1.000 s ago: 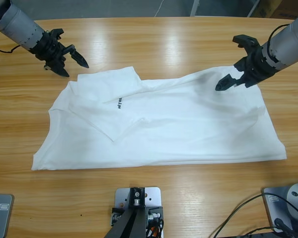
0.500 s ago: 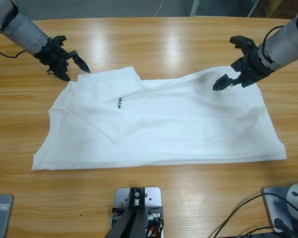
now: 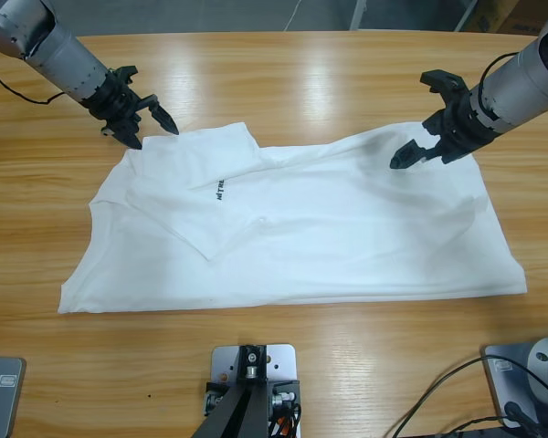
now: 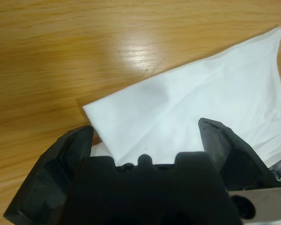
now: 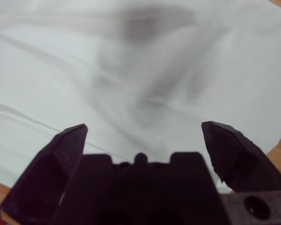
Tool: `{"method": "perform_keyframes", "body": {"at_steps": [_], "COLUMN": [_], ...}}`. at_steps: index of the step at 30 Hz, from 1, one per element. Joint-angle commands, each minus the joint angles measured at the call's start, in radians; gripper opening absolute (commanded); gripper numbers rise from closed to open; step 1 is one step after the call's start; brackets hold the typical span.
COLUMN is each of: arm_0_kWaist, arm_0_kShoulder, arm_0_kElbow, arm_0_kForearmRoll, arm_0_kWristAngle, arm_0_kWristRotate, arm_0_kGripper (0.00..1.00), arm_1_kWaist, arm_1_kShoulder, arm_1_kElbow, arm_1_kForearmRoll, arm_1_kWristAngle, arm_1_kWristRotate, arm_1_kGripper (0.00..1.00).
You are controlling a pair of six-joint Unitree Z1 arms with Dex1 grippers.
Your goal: Fold clothes
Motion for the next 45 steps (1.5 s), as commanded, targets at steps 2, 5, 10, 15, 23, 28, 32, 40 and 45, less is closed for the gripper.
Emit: {"method": "perform_keyframes", "body": {"at_steps": [2, 5, 10, 15, 23, 28, 32, 40, 45], "arm_0_kWaist": [-0.011, -0.015, -0.027, -0.027, -0.033, -0.044, -0.050, -0.057, -0.075], "arm_0_kShoulder": [0.065, 0.074, 0.087, 0.088, 0.055, 0.054, 0.027, -0.001, 0.027], "arm_0_kElbow": [0.007, -0.008, -0.015, -0.015, -0.045, -0.053, -0.066, -0.171, -0.322], "arm_0_kForearmRoll": [-0.012, -0.016, -0.016, -0.016, -0.022, -0.020, -0.021, -0.032, -0.035], "arm_0_kWristAngle": [0.035, 0.034, 0.056, 0.057, 0.085, 0.083, 0.147, 0.217, 0.214], "arm_0_kWristRotate": [0.006, 0.002, -0.012, -0.013, 0.021, 0.034, 0.035, 0.060, 0.093], "arm_0_kGripper": [0.858, 0.573, 0.495, 0.196, 0.000, 0.000, 0.000, 0.000, 0.000], "arm_1_kWaist": [-0.023, -0.024, -0.027, -0.032, -0.032, -0.032, -0.059, -0.176, -0.176], "arm_1_kShoulder": [0.044, 0.045, 0.044, 0.047, 0.045, 0.035, 0.021, -0.040, -0.023], "arm_1_kElbow": [0.042, 0.043, 0.043, 0.043, 0.056, 0.071, 0.087, 0.110, 0.149], "arm_1_kForearmRoll": [-0.025, -0.027, -0.030, -0.038, -0.041, -0.050, -0.052, -0.116, -0.163], "arm_1_kWristAngle": [0.018, 0.018, 0.018, 0.019, 0.022, 0.019, -0.049, -0.059, -0.048], "arm_1_kWristRotate": [0.014, 0.014, 0.015, 0.016, 0.016, 0.017, 0.077, 0.114, 0.115], "arm_1_kGripper": [0.983, 0.982, 0.982, 0.977, 0.956, 0.954, 0.951, 0.964, 0.964]}}
